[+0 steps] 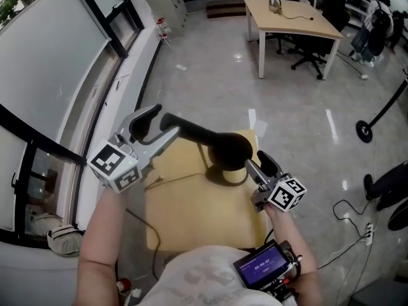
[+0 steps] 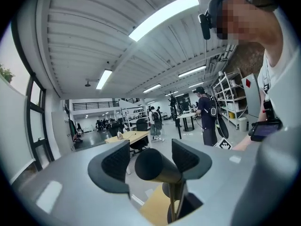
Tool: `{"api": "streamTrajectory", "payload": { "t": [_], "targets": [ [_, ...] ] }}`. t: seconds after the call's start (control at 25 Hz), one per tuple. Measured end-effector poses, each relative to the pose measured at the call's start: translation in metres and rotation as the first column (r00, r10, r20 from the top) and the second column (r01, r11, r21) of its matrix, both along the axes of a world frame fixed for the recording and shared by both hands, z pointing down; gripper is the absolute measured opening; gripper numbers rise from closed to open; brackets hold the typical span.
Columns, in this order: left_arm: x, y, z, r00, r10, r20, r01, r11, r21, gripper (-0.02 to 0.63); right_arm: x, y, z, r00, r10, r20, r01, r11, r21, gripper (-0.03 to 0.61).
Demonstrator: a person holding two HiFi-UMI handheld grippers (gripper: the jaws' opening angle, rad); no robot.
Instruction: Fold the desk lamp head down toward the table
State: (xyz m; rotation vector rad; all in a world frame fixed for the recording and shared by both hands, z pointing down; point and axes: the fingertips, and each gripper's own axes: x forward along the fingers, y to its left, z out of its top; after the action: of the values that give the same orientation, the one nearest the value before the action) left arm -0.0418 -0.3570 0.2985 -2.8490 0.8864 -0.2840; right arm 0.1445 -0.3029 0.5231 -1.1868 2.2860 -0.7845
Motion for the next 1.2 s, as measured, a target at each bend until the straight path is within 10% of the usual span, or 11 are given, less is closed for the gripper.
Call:
{"api": "streamTrajectory", "payload": {
  "t": [0.44,1.2],
  "targets": [
    [0.01,-0.011,0.022,0.988,0.142,0.065,-0.132,0.982,-0.139,0.273,-0.01,-0.014,0.016,0.996,0.008,0.085,-0.003,0.999,-0.053,0.365],
    [0.014,-0.004,0.02,0.991,0.129,0.044,-0.117,0.971,-0.209,0.247,-0.019,-0.042,0.023,0.964,-0.02,0.267,0.043,0.996,-0.08,0.418]
  ]
}}
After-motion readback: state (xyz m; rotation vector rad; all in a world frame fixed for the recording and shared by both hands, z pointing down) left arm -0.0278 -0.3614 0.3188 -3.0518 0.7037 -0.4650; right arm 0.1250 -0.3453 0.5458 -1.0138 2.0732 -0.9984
